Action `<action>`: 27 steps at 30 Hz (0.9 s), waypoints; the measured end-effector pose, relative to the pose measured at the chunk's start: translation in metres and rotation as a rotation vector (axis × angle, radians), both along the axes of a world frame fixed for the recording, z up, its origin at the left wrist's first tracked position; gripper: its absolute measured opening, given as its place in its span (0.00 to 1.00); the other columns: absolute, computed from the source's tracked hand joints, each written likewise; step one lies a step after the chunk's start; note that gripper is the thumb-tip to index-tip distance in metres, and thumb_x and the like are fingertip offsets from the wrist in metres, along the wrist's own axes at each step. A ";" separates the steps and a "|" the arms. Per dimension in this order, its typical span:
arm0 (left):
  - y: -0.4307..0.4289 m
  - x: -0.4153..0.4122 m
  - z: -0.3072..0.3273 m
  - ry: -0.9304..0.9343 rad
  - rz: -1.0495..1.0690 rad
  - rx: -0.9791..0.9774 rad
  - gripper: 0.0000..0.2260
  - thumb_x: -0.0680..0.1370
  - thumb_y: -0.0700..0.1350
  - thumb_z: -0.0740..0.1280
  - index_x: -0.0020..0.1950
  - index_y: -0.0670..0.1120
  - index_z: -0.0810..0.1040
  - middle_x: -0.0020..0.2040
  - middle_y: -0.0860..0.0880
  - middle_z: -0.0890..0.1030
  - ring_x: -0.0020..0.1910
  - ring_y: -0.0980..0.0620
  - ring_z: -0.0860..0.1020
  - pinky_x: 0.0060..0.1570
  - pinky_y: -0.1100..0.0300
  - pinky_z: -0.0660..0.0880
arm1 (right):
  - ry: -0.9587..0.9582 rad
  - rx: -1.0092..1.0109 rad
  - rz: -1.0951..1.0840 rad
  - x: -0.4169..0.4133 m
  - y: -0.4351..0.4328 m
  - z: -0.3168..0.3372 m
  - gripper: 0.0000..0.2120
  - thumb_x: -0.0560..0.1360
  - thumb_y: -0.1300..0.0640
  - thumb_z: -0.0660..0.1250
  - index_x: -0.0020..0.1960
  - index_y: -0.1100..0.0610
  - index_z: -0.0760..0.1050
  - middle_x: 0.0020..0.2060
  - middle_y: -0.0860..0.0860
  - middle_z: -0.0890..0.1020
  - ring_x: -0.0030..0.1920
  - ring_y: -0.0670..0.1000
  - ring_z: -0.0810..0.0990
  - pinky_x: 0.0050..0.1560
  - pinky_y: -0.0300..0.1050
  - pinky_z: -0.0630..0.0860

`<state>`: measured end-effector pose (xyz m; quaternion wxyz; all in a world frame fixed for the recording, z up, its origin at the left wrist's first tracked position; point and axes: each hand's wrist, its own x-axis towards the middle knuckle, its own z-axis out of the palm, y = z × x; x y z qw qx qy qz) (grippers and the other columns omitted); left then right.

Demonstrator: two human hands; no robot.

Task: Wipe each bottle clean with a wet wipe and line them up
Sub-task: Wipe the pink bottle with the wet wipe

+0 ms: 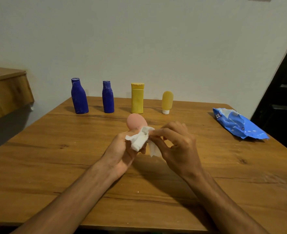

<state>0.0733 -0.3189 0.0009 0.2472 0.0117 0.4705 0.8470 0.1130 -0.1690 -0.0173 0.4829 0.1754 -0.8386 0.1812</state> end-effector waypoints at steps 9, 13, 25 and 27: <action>-0.001 -0.004 -0.005 0.003 -0.031 0.019 0.11 0.72 0.38 0.63 0.42 0.36 0.84 0.35 0.43 0.81 0.35 0.50 0.75 0.40 0.57 0.70 | 0.030 0.010 -0.005 -0.001 -0.001 0.000 0.11 0.73 0.52 0.67 0.44 0.59 0.82 0.38 0.52 0.79 0.41 0.45 0.71 0.37 0.41 0.66; -0.004 -0.006 -0.003 -0.049 -0.019 0.046 0.11 0.72 0.41 0.66 0.47 0.35 0.83 0.36 0.44 0.82 0.37 0.50 0.77 0.38 0.58 0.72 | -0.053 0.046 -0.005 -0.002 -0.004 -0.002 0.12 0.74 0.51 0.65 0.44 0.58 0.82 0.38 0.51 0.79 0.41 0.45 0.69 0.37 0.41 0.65; -0.009 -0.007 0.000 -0.112 -0.044 0.093 0.21 0.74 0.49 0.69 0.64 0.41 0.73 0.44 0.40 0.84 0.36 0.47 0.82 0.29 0.58 0.77 | -0.081 0.155 0.030 0.000 -0.002 -0.001 0.07 0.69 0.56 0.76 0.43 0.59 0.83 0.38 0.52 0.81 0.41 0.45 0.69 0.40 0.38 0.60; -0.008 -0.007 -0.001 -0.098 -0.052 0.053 0.17 0.75 0.48 0.68 0.60 0.41 0.75 0.37 0.43 0.83 0.34 0.49 0.81 0.30 0.58 0.77 | -0.055 0.164 0.016 0.000 -0.003 -0.001 0.07 0.69 0.56 0.76 0.44 0.59 0.83 0.38 0.52 0.81 0.41 0.45 0.70 0.40 0.40 0.61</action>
